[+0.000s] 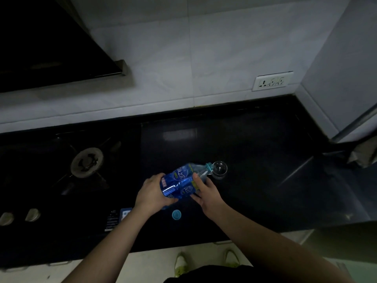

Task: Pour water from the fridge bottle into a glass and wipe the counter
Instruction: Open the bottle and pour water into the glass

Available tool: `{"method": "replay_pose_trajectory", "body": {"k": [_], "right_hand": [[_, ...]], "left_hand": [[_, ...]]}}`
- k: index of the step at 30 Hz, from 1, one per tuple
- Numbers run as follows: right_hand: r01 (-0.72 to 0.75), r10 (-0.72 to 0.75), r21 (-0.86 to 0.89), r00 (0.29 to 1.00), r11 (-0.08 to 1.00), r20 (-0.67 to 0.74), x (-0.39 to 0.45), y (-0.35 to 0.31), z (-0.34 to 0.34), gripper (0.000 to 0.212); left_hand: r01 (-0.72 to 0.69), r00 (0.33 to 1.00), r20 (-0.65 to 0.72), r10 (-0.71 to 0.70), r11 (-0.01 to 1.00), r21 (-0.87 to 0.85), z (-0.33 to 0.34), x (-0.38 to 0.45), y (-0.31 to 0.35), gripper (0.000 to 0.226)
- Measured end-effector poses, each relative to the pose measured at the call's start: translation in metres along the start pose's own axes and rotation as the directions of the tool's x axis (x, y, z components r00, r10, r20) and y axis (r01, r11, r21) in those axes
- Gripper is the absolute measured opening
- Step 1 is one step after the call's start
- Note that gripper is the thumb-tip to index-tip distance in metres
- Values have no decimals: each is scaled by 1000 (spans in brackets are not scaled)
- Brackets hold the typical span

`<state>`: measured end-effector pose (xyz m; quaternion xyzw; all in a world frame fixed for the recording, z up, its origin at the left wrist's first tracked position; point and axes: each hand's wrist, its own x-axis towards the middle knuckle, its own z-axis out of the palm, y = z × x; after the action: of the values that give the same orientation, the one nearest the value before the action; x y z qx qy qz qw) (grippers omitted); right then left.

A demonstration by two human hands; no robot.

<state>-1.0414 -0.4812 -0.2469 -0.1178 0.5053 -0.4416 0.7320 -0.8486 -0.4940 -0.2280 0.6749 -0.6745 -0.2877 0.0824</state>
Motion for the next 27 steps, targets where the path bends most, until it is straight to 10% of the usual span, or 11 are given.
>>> {"method": "replay_pose_trajectory", "body": {"k": [27], "right_hand": [[10, -9, -25, 1000, 1000, 21, -6, 4, 6, 44]], "left_hand": [[1, 1000, -10, -2, 1000, -6, -2, -7, -6, 67]]}}
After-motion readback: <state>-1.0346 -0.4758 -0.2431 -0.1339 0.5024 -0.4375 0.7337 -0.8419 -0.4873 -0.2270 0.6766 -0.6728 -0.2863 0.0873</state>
